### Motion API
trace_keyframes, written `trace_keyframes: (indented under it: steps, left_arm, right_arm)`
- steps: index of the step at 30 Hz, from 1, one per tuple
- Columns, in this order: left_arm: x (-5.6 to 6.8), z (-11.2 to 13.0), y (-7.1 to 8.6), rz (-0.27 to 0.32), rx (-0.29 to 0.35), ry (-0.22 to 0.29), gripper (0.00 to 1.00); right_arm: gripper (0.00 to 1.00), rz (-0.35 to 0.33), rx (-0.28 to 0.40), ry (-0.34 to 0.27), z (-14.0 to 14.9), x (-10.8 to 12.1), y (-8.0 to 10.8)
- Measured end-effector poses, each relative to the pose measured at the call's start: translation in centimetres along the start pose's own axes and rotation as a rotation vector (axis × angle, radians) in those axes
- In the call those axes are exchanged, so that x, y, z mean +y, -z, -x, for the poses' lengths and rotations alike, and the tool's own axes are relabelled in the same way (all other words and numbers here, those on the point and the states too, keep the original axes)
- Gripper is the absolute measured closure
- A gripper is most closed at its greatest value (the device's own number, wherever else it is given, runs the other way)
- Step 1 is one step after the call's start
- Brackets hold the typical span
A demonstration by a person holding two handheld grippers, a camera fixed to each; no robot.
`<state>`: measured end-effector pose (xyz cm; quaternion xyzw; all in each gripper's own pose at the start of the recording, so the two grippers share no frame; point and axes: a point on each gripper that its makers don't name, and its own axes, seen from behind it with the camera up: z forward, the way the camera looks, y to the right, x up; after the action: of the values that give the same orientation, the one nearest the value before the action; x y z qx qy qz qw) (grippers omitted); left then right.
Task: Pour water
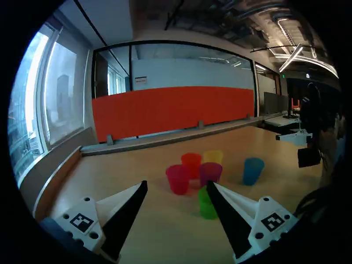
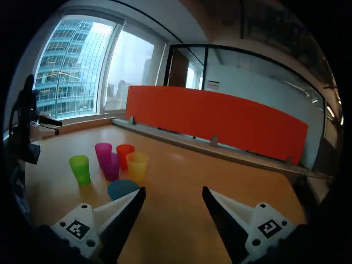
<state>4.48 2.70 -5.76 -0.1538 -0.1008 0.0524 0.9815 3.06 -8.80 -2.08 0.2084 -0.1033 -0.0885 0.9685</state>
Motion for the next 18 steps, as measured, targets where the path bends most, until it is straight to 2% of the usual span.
trace_keyframes:
  steps: [8,18]
  left_arm:
    - [-1.4,-1.6,0.6,-0.073,0.083,0.015,0.0]
    - [-3.3,-4.4,1.6,-0.151,0.205,0.076,0.0]
  right_arm:
    - [0.0,0.086,0.101,-0.079,-2.5,2.2,0.5]
    - [0.0,0.219,0.179,-0.151,-3.4,5.0,1.9]
